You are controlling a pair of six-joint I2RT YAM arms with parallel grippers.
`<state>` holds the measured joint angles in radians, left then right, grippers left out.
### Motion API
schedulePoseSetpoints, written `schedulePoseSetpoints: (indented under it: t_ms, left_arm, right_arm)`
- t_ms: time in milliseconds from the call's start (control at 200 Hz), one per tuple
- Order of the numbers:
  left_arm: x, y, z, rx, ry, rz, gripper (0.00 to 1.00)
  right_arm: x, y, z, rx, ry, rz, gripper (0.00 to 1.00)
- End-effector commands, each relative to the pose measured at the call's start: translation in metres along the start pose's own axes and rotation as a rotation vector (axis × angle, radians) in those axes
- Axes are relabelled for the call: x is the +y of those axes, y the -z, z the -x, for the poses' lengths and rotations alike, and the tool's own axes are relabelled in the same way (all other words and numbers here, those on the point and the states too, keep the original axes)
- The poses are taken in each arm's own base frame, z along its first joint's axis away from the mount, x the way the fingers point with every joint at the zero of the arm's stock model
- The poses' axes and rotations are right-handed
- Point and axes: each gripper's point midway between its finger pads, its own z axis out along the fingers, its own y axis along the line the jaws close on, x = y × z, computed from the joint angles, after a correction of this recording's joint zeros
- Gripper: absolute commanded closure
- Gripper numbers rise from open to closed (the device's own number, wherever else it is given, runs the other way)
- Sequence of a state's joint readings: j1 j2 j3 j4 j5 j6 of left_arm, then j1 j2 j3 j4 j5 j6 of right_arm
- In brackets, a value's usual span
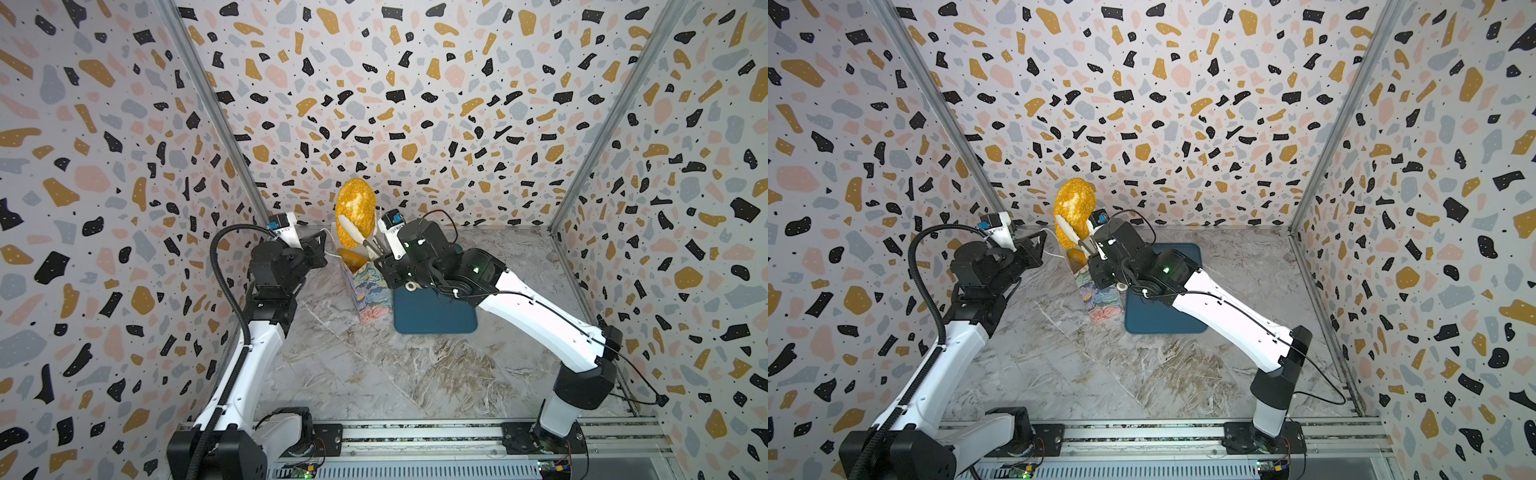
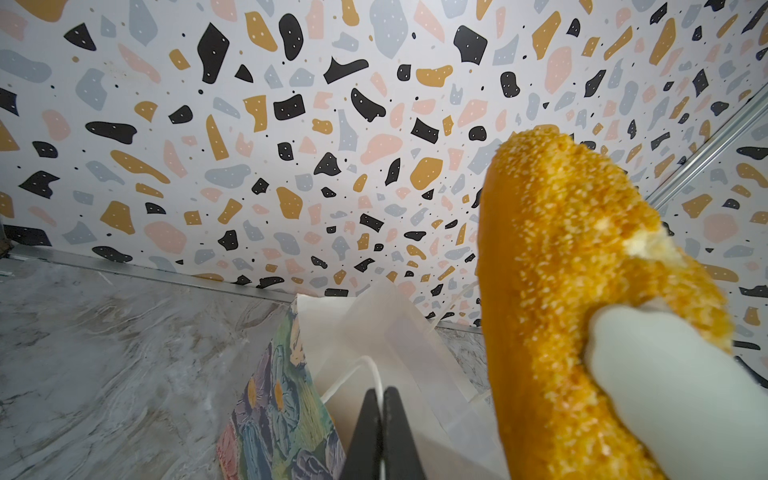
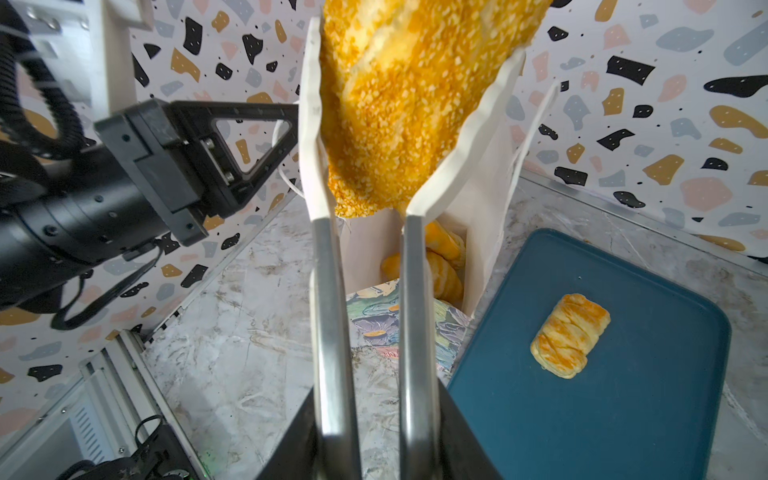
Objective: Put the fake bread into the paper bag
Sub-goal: 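Lower the bread into the bag opening and open the tongs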
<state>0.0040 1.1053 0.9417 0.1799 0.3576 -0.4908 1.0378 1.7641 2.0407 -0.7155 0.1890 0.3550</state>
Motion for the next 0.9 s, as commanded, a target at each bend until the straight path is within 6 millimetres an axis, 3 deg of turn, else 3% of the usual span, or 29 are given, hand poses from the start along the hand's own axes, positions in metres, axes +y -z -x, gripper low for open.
schedulePoseSetpoints:
  t_ms: [0, 521, 896]
  left_arm:
    - [-0.016, 0.007, 0.019, -0.066, -0.032, -0.047, 1.00]
    - [-0.015, 0.007, 0.019, -0.067, -0.034, -0.043, 1.00]
    - [-0.015, 0.007, 0.019, -0.067, -0.033, -0.042, 1.00]
  right_arm:
    - [-0.005, 0.020, 0.028, -0.086, 0.013, -0.040, 0.79]
    - [-0.027, -0.012, 0.009, -0.010, 0.075, -0.210, 0.79]
    - [-0.028, -0.019, -0.005, 0.032, 0.107, -0.261, 0.67]
